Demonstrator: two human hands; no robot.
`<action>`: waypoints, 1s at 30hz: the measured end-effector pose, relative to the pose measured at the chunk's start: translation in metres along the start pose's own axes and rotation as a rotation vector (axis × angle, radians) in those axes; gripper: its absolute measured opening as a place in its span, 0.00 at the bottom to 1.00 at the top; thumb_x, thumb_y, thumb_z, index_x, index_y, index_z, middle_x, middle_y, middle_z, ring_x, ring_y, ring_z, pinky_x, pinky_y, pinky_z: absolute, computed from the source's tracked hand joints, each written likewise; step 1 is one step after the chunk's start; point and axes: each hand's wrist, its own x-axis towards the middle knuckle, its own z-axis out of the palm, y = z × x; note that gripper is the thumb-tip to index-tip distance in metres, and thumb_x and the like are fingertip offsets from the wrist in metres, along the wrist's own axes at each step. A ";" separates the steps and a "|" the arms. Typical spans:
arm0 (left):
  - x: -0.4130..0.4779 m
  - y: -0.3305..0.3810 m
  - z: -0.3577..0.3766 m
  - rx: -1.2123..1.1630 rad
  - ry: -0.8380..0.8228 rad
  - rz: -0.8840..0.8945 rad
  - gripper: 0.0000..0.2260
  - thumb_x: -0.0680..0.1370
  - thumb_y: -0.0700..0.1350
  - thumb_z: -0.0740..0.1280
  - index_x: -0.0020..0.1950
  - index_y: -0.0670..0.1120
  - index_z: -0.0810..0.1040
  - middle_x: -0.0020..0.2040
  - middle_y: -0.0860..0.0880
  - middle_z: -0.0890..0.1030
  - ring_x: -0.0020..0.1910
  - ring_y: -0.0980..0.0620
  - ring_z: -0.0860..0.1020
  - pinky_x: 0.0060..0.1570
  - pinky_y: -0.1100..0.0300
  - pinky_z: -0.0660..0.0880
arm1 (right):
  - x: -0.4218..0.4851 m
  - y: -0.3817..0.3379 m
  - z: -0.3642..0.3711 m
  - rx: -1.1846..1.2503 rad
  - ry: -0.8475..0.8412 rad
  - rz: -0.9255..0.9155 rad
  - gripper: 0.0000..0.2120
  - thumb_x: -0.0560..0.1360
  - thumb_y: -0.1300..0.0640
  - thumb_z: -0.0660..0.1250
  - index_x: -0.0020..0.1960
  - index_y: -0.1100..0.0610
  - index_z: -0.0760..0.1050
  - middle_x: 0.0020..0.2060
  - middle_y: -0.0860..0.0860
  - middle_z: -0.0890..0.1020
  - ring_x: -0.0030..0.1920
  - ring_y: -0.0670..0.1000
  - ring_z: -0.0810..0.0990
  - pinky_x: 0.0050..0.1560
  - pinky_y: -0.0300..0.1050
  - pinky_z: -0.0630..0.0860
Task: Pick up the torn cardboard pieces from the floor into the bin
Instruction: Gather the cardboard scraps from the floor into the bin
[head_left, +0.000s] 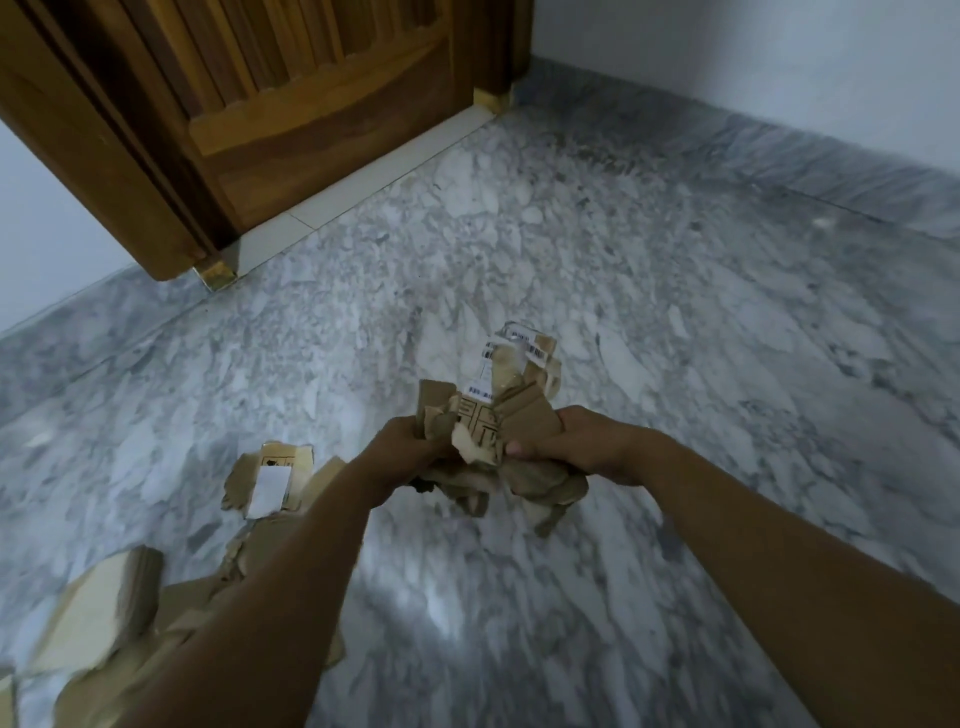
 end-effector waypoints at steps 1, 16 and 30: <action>0.000 0.013 0.007 -0.032 -0.044 0.008 0.21 0.66 0.50 0.76 0.52 0.38 0.82 0.39 0.39 0.81 0.30 0.48 0.76 0.31 0.56 0.73 | -0.005 -0.006 0.000 0.013 0.023 -0.009 0.24 0.68 0.48 0.79 0.61 0.56 0.82 0.55 0.52 0.86 0.56 0.52 0.84 0.61 0.49 0.80; -0.038 0.074 0.031 0.039 -0.419 -0.009 0.23 0.68 0.61 0.75 0.55 0.47 0.80 0.43 0.44 0.80 0.38 0.49 0.77 0.39 0.55 0.74 | -0.071 -0.006 0.040 0.022 0.224 -0.116 0.24 0.76 0.46 0.73 0.70 0.48 0.73 0.62 0.49 0.81 0.59 0.50 0.82 0.61 0.47 0.78; -0.028 0.012 -0.018 -0.160 -0.075 0.084 0.09 0.74 0.45 0.74 0.42 0.43 0.75 0.31 0.45 0.75 0.29 0.49 0.74 0.34 0.56 0.69 | -0.040 0.024 0.049 0.257 0.668 -0.026 0.18 0.79 0.40 0.65 0.57 0.53 0.68 0.49 0.60 0.82 0.39 0.55 0.81 0.40 0.48 0.74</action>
